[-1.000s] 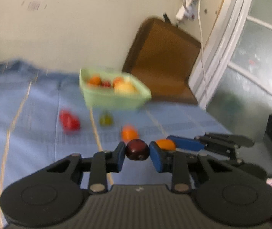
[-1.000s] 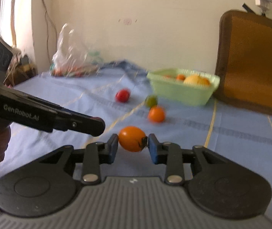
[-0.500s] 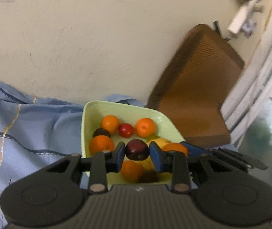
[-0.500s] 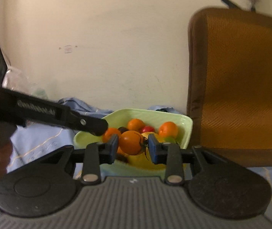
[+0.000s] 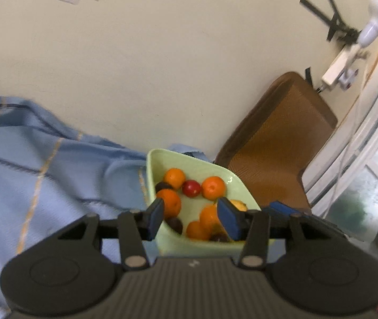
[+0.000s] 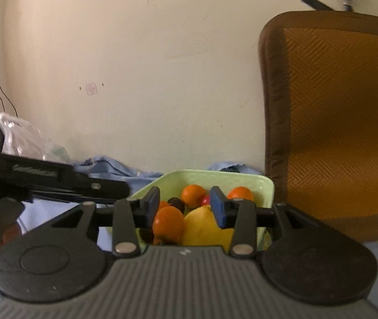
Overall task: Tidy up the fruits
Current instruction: 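Carry both tomatoes over the green basket and open both grippers, then grasp a red tomato with the left gripper while the right gripper grasps a green tomato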
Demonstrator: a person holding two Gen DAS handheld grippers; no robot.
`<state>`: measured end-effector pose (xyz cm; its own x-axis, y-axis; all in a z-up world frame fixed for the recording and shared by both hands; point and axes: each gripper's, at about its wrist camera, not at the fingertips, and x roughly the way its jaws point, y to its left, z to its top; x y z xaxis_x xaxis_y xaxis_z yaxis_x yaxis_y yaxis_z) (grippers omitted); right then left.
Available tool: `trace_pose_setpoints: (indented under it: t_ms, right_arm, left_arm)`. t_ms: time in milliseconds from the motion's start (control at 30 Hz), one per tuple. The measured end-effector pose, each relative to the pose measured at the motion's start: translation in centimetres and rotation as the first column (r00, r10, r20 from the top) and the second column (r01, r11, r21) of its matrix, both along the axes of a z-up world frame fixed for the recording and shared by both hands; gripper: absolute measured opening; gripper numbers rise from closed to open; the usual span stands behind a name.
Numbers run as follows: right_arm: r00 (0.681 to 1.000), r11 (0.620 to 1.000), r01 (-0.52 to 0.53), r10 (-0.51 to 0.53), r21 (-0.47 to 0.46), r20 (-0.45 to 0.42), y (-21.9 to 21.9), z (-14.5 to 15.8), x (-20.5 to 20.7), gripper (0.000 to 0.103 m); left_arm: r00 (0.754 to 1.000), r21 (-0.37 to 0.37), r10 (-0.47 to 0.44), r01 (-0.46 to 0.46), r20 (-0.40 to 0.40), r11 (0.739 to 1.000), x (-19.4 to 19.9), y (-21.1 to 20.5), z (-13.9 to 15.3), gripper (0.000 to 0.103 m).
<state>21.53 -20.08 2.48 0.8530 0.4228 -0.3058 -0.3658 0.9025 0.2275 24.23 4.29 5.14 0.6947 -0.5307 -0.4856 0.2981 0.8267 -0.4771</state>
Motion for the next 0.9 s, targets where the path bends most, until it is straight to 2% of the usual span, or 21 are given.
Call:
trace_pose_setpoints:
  t_ms: [133, 267, 367, 433, 533, 633, 667, 767, 800, 900]
  right_arm:
    - [0.998, 0.999, -0.042, 0.042, 0.005, -0.044, 0.4, -0.6, -2.5, 0.045]
    - [0.99, 0.993, -0.117, 0.113, -0.036, -0.078, 2.2, -1.6, -5.0, 0.045]
    - [0.985, 0.98, -0.162, 0.154, -0.112, -0.073, 4.3, -2.0, -5.8, 0.044]
    - [0.984, 0.973, -0.17, 0.16, -0.158, -0.077, 5.4, -2.3, -5.8, 0.044]
    - [0.983, 0.973, -0.162, 0.144, -0.167, -0.118, 5.9, -2.7, -4.5, 0.044]
    - [0.98, 0.971, -0.163, 0.139, -0.176, -0.142, 6.5, -2.9, -3.3, 0.044]
    - [0.978, 0.97, -0.167, 0.14, -0.179, -0.153, 6.7, -3.1, -3.1, 0.044]
    - [0.966, 0.963, -0.186, 0.144, -0.196, -0.213, 7.5, -4.2, -1.8, 0.042]
    - [0.963, 0.96, -0.193, 0.147, -0.2, -0.227, 7.8, -4.5, -1.8, 0.028]
    - [0.97, 0.962, -0.194, 0.158, -0.195, -0.182, 7.7, -3.9, -3.4, 0.028]
  left_arm:
    - [1.0, 0.023, 0.026, -0.026, -0.009, 0.999, -3.2, 2.5, -0.6, 0.045]
    - [0.998, 0.031, 0.046, -0.044, -0.05, 0.999, -5.8, 3.9, -2.3, 0.046]
    - [0.997, 0.047, 0.052, -0.049, -0.06, 0.998, -6.7, 3.6, -3.2, 0.053]
    - [0.998, 0.08, 0.043, -0.038, -0.055, 0.996, -6.9, 2.7, -3.6, 0.054]
    - [0.998, 0.166, 0.047, -0.041, -0.03, 0.985, -6.7, 1.0, -3.8, 0.053]
    - [0.998, 0.233, 0.064, -0.06, -0.009, 0.971, -7.0, -0.1, -4.4, 0.046]
    - [0.998, 0.243, 0.066, -0.061, -0.013, 0.968, -6.9, -0.3, -4.8, 0.034]
    - [0.998, 0.261, 0.069, -0.066, -0.002, 0.963, -7.5, -0.5, -5.1, 0.032]
    - [0.998, 0.258, 0.067, -0.064, -0.004, 0.964, -7.8, -0.4, -5.1, 0.032]
    - [0.999, 0.223, 0.054, -0.051, -0.007, 0.973, -9.4, 0.2, -4.9, 0.032]
